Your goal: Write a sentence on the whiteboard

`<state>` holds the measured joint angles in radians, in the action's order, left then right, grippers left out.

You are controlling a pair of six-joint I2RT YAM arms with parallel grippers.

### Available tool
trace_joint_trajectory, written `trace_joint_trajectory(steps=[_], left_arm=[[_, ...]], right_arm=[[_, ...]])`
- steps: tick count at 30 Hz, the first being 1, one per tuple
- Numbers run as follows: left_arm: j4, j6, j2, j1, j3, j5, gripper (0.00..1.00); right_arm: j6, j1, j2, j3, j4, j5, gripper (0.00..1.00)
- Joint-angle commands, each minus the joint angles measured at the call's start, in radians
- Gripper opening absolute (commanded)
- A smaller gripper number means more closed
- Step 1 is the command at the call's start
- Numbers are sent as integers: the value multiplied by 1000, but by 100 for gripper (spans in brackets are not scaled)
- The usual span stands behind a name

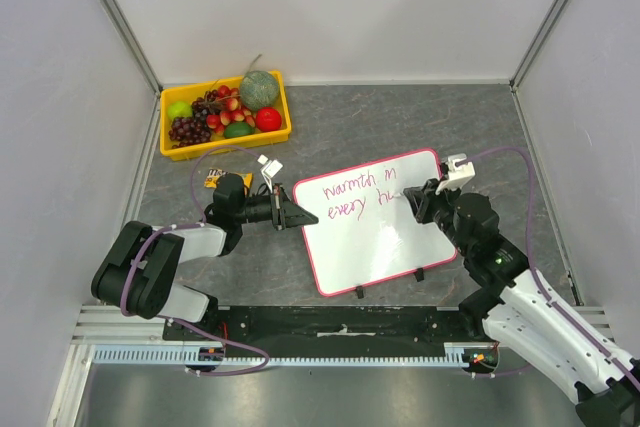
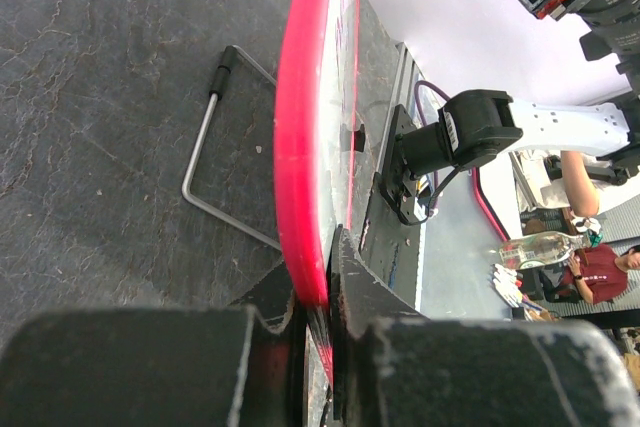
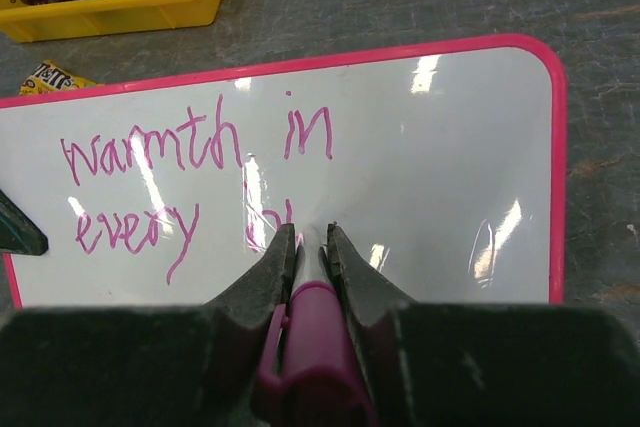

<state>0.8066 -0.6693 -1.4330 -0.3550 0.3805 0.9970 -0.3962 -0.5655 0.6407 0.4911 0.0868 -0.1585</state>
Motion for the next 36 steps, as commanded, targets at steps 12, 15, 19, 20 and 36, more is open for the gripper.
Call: trace_joint_trajectory(steps=[12,15,19,20,36], left_arm=[[-40,218,-27,-18,-15,-18,2],[-40,218,-27,-18,-14,-18,2],[-40,220,-29,-16,-15,-18,2],[-40,218,-27,-18,-15,-18,2],[-40,220,-27,-18,-15,-18,2]], right_arm=[[49,6,93,83,-13,-85,0],[48,7,88,69,-2,-72,0],[40,6,68,46,28,-58,0],[40,7,63,43,34,-55,0],[17,7,33,-3,106,-9,0]])
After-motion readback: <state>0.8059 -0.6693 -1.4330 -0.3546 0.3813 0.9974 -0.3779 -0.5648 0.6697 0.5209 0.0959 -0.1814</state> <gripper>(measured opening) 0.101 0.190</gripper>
